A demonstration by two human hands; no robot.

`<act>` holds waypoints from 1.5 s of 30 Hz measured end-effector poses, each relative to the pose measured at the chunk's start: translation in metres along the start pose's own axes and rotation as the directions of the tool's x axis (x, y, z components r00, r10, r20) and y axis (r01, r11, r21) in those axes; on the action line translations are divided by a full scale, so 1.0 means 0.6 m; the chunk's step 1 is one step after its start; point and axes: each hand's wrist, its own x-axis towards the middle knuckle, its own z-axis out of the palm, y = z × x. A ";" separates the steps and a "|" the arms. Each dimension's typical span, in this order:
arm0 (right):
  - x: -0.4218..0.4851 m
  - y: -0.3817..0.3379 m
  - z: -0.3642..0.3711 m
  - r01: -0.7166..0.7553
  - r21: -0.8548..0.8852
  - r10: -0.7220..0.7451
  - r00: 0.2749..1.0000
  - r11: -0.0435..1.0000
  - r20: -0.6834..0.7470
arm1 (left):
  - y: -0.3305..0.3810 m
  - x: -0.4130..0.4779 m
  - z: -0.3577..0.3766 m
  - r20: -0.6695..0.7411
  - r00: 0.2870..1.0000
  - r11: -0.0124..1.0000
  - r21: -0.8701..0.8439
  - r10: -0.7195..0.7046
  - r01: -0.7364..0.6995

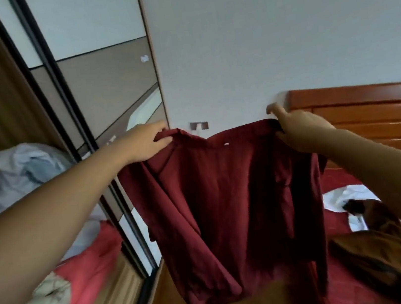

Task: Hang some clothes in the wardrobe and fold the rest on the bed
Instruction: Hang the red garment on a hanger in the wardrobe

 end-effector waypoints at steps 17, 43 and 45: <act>0.345 -0.462 0.172 0.177 0.575 -0.376 0.893 0.799 0.247 | -0.334 -0.228 -0.050 0.004 0.708 0.665 -0.340 -0.706 0.665; 0.607 -1.130 0.055 0.633 0.721 -0.782 0.587 0.282 -0.211 | -0.590 -0.514 -0.352 -0.569 0.103 0.285 -0.241 -0.816 0.928; 0.630 -1.176 0.037 0.642 0.710 -0.767 0.599 0.289 -0.229 | -0.626 -0.520 -0.391 -0.591 0.110 0.292 -0.222 -0.799 0.930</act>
